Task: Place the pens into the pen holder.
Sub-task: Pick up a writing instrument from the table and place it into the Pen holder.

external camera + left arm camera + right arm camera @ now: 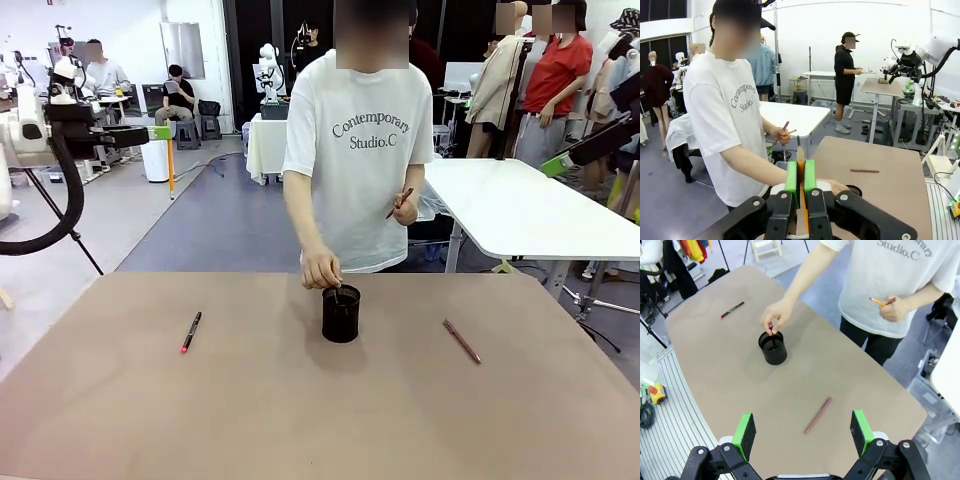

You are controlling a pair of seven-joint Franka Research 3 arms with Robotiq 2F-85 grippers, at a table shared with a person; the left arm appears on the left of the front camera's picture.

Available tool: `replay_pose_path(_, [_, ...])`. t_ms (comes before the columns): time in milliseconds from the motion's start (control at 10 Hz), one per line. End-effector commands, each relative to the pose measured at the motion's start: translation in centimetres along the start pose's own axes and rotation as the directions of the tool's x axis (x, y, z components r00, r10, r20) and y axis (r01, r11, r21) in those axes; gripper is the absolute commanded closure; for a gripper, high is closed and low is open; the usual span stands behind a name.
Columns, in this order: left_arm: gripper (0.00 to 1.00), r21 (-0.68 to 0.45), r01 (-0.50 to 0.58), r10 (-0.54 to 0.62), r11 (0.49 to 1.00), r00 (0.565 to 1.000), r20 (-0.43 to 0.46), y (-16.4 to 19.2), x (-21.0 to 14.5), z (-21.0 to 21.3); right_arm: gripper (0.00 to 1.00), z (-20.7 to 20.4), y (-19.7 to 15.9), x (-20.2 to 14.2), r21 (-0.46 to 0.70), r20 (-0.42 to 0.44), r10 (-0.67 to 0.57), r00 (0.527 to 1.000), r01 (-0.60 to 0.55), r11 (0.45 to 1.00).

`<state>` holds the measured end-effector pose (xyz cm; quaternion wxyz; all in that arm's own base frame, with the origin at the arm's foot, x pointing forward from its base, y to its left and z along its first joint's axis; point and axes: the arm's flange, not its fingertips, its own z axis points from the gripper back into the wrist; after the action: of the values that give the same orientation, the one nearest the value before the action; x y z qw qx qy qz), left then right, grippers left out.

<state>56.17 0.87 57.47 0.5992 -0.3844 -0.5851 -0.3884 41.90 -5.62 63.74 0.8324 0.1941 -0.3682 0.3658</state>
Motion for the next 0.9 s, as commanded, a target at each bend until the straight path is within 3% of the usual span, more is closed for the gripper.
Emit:
replay_pose_path(0, [1.00, 0.004, -0.003, 0.003, 1.000, 1.000, -0.006, 0.02, 0.32, -0.20, 0.00, -0.02, 0.01, 0.18, 0.007, 0.018, 0.004, 1.000, -0.004, 1.000])
replay_pose_path(800, [1.00, 0.004, -0.003, 0.003, 1.000, 1.000, -0.006, 0.02, 0.32, -0.20, 0.00, -0.02, 0.01, 0.18, 0.007, 0.018, 0.004, 1.000, -0.004, 1.000])
